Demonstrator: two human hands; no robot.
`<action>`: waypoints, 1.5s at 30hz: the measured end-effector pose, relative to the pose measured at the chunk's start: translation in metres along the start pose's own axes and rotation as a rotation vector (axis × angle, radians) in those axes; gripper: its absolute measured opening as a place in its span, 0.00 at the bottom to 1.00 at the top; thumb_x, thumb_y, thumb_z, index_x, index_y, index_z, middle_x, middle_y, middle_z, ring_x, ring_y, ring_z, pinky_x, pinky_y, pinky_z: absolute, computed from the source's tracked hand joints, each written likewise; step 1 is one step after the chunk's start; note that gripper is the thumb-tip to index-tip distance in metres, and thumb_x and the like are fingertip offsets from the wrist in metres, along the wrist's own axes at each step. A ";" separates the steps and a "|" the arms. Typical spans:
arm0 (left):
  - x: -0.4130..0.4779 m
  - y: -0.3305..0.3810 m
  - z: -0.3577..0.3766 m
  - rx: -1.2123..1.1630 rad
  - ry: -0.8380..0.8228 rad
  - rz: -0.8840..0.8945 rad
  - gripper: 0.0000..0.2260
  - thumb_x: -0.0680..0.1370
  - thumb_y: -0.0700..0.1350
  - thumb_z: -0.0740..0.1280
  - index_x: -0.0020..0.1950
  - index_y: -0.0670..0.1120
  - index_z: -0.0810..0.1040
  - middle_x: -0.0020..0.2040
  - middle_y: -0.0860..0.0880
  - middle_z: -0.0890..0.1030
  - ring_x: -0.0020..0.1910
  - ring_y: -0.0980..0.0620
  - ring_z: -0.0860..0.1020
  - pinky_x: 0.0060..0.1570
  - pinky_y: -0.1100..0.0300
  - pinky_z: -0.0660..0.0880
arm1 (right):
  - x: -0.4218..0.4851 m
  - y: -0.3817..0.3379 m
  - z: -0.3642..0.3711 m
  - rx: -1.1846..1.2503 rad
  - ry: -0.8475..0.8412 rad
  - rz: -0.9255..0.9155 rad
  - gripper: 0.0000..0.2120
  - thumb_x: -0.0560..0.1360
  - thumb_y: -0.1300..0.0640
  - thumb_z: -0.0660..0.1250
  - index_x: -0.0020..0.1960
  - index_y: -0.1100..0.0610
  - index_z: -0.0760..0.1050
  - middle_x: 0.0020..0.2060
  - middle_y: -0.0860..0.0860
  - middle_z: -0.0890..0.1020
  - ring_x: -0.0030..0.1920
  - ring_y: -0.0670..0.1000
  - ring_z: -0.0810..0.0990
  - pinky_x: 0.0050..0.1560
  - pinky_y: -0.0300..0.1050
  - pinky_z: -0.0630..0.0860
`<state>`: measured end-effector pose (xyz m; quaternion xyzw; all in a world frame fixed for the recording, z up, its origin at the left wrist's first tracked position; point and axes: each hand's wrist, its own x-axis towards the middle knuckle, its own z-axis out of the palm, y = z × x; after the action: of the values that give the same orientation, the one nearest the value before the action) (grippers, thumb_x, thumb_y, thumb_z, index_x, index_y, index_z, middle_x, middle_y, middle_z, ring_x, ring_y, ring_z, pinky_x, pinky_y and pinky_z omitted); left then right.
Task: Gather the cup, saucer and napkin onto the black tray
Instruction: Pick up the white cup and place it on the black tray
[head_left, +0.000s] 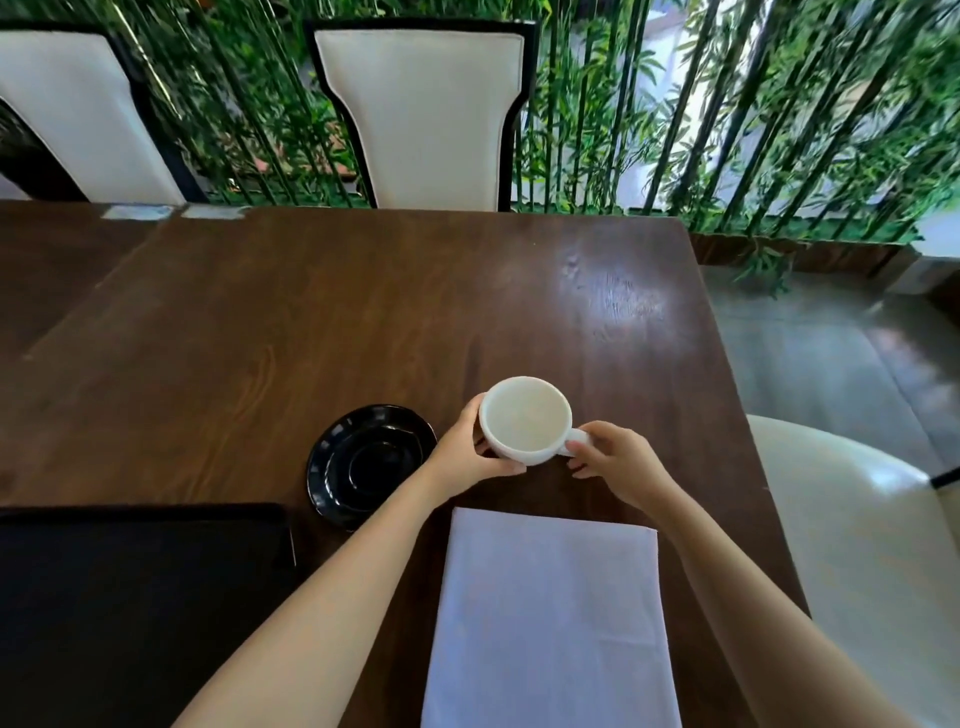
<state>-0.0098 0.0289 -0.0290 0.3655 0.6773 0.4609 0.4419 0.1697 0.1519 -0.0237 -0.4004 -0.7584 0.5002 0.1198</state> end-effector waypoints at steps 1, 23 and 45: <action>0.000 0.001 0.001 -0.001 0.013 0.008 0.40 0.65 0.39 0.77 0.71 0.53 0.60 0.66 0.54 0.70 0.66 0.56 0.70 0.57 0.66 0.73 | 0.001 0.000 0.000 0.053 -0.017 0.019 0.05 0.77 0.58 0.64 0.48 0.59 0.77 0.38 0.55 0.82 0.35 0.47 0.84 0.41 0.38 0.83; -0.102 0.100 -0.098 -0.008 0.236 0.241 0.38 0.64 0.41 0.79 0.68 0.56 0.64 0.59 0.63 0.72 0.59 0.62 0.73 0.46 0.73 0.75 | -0.036 -0.164 0.011 0.198 -0.165 -0.240 0.05 0.77 0.53 0.64 0.46 0.53 0.77 0.41 0.50 0.82 0.39 0.46 0.82 0.46 0.39 0.81; -0.328 -0.004 -0.306 0.054 0.490 0.017 0.37 0.64 0.41 0.79 0.67 0.59 0.66 0.62 0.63 0.72 0.59 0.66 0.72 0.45 0.76 0.73 | -0.103 -0.280 0.295 0.126 -0.481 -0.254 0.12 0.78 0.57 0.62 0.52 0.67 0.75 0.41 0.55 0.82 0.41 0.54 0.83 0.55 0.52 0.80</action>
<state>-0.1837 -0.3604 0.1093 0.2600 0.7732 0.5213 0.2506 -0.0714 -0.1685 0.0987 -0.1635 -0.7767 0.6079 0.0224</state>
